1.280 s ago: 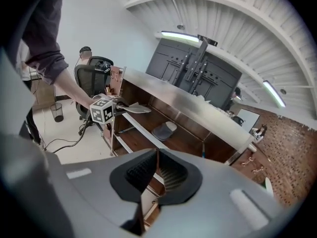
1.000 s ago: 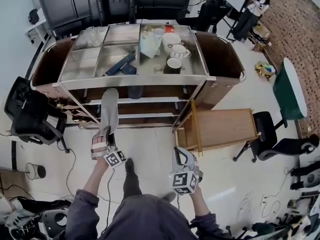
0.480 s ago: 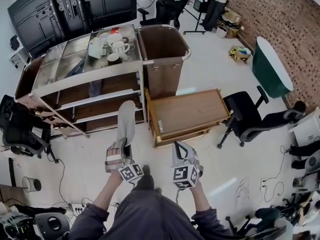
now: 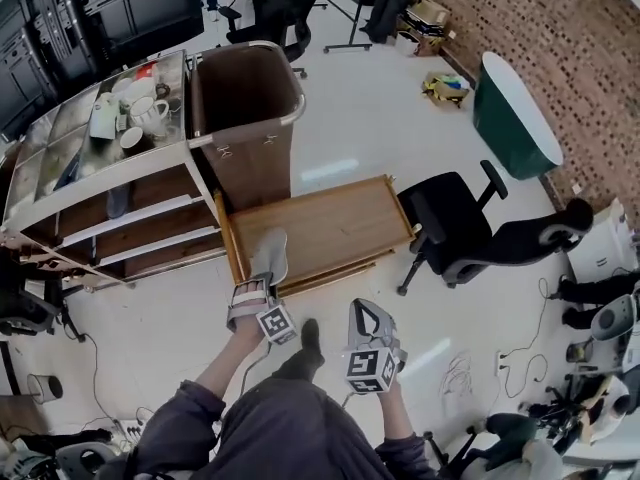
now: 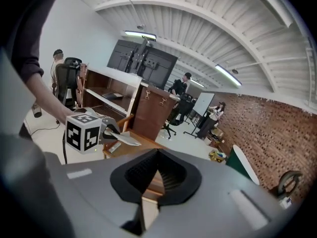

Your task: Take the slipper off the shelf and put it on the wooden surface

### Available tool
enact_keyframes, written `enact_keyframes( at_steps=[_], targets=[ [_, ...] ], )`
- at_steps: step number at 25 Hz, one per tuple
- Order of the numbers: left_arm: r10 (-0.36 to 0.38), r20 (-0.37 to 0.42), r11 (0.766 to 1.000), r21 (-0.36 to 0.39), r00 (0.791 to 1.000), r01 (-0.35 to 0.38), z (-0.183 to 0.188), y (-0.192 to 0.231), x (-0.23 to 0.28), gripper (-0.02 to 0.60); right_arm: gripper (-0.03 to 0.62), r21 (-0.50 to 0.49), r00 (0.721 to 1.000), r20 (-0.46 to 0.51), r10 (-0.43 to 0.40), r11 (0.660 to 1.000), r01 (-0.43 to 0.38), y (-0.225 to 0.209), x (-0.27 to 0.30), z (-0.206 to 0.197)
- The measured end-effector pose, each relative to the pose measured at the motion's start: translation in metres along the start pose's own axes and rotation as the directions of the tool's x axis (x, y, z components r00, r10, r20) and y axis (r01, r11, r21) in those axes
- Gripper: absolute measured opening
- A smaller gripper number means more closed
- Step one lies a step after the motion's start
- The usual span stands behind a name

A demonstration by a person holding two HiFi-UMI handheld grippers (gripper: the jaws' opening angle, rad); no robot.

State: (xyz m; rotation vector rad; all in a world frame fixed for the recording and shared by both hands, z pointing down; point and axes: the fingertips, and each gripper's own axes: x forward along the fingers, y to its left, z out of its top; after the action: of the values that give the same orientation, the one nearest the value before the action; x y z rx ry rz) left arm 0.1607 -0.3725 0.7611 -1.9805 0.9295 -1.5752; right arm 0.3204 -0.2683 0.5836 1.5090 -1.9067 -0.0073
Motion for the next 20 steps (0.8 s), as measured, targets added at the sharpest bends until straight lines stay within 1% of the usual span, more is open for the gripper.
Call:
enact_keyframes(
  at_steps=[2, 4, 7, 9, 11, 12, 13, 15, 18, 20],
  targets=[
    [-0.006, -0.044, 1.0, 0.022, 0.999, 0.007, 0.008, -0.013, 0.039, 0.1, 0.003, 0.019, 0.999, -0.031, 0.013, 1.0, -0.013, -0.031, 0.011, -0.015],
    [-0.032, -0.061, 0.999, 0.03, 0.998, 0.034, 0.019, -0.027, 0.072, 0.103, 0.003, 0.029, 0.998, -0.051, 0.023, 0.999, -0.021, -0.061, 0.026, -0.024],
    [-0.137, -0.064, 0.988, 0.057, 0.988, 0.141, 0.042, -0.058, 0.105, 0.138, 0.003, 0.032, 0.998, -0.05, 0.037, 0.999, -0.036, -0.098, 0.05, -0.025],
    [-0.215, -0.089, 0.974, 0.046, 0.972, 0.22, 0.051, -0.084, 0.112, 0.161, 0.003, 0.033, 0.997, -0.044, 0.061, 0.998, -0.06, -0.11, 0.061, -0.023],
    [-0.303, -0.129, 0.953, -0.018, 0.944, 0.303, 0.052, -0.105, 0.113, 0.229, 0.003, 0.02, 0.995, -0.04, 0.094, 0.995, -0.093, -0.113, 0.071, -0.022],
    [-0.327, -0.141, 0.945, -0.055, 0.934, 0.323, 0.053, -0.11, 0.113, 0.254, 0.003, 0.008, 0.993, -0.038, 0.112, 0.994, -0.112, -0.113, 0.076, -0.021],
    [-0.333, -0.145, 0.942, -0.085, 0.932, 0.324, 0.054, -0.109, 0.112, 0.267, 0.003, -0.005, 0.991, -0.034, 0.131, 0.991, -0.132, -0.112, 0.079, -0.019],
    [-0.308, -0.135, 0.949, -0.118, 0.942, 0.293, 0.058, -0.096, 0.104, 0.313, 0.003, -0.025, 0.986, -0.02, 0.167, 0.986, -0.167, -0.107, 0.082, -0.014],
    [-0.234, -0.115, 0.966, -0.14, 0.966, 0.217, 0.064, -0.077, 0.081, 0.349, 0.003, -0.056, 0.976, 0.009, 0.216, 0.975, -0.215, -0.095, 0.076, -0.007],
    [-0.181, -0.128, 0.972, -0.172, 0.975, 0.158, 0.061, -0.069, 0.063, 0.357, 0.003, -0.091, 0.967, 0.037, 0.253, 0.964, -0.249, -0.085, 0.07, -0.005]
  ],
)
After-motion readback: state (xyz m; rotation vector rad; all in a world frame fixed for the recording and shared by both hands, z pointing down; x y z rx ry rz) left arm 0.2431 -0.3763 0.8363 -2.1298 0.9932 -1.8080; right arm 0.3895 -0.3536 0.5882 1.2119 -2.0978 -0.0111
